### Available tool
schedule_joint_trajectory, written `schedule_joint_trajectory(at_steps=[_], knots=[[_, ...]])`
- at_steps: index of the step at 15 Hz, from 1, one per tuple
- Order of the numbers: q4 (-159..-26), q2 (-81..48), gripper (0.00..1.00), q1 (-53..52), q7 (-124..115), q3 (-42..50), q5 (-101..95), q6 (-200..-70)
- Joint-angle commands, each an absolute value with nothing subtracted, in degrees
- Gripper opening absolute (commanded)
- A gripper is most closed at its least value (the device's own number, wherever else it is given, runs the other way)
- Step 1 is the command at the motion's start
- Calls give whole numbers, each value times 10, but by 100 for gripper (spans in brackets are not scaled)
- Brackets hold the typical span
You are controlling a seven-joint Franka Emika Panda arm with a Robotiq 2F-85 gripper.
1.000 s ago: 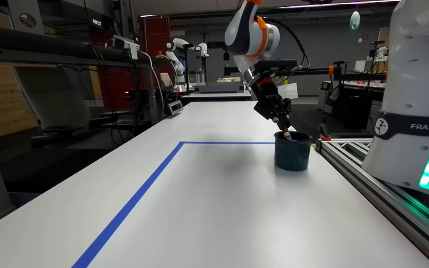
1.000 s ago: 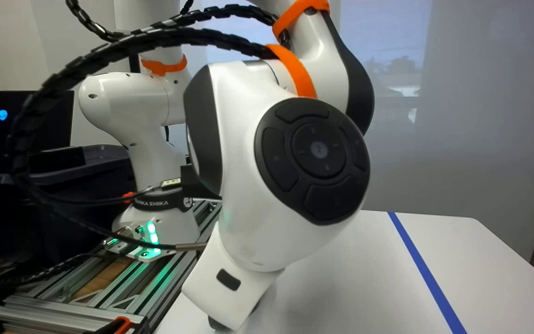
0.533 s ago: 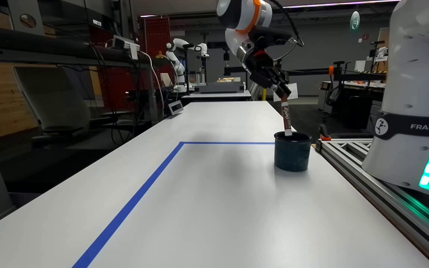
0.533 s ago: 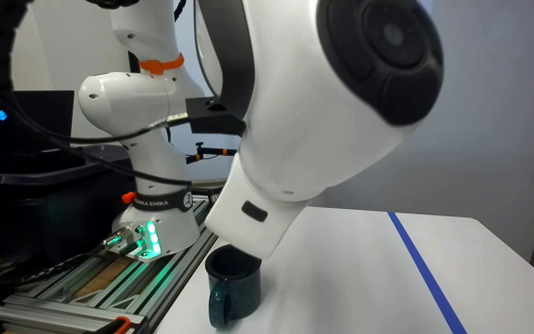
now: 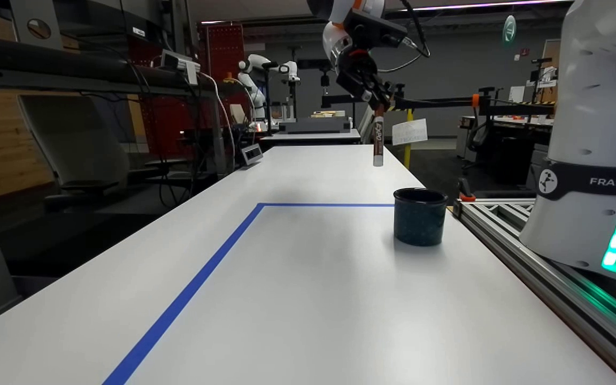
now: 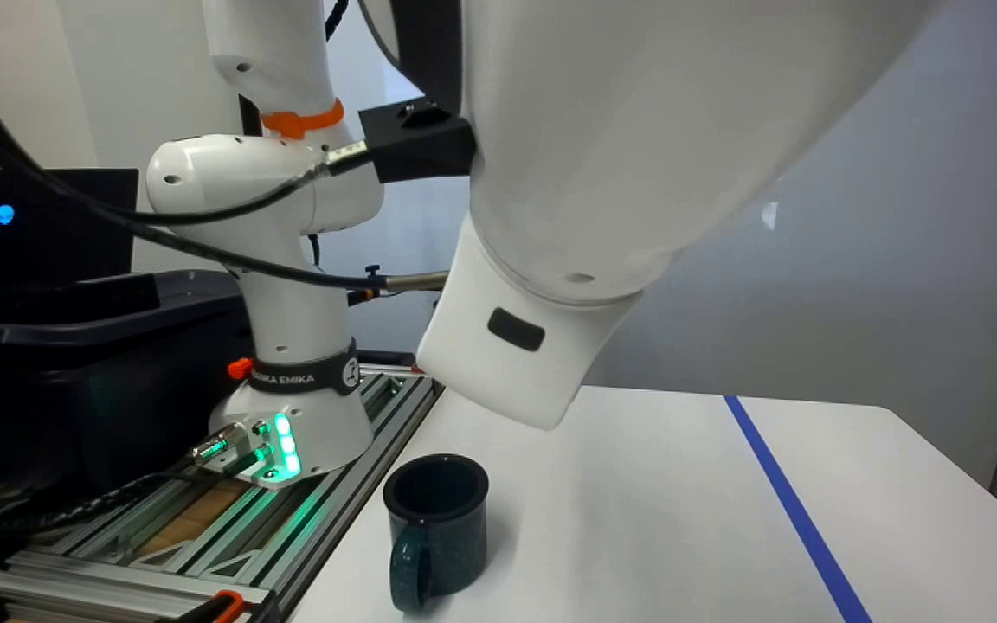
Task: Remove the red marker from the mug.
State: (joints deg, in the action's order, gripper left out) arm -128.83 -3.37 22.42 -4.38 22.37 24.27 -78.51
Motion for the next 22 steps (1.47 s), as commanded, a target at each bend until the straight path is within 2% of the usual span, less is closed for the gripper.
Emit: schedule_joint_trajectory(at_steps=[1, 9, 22], knots=[[-1283, -77, 5, 225, -12, 221, 276, -807], [-1266, -192, 5, 218, 29, 184, 313, -908], [-1173, -330, 5, 230, -8, 173, 293, -984]])
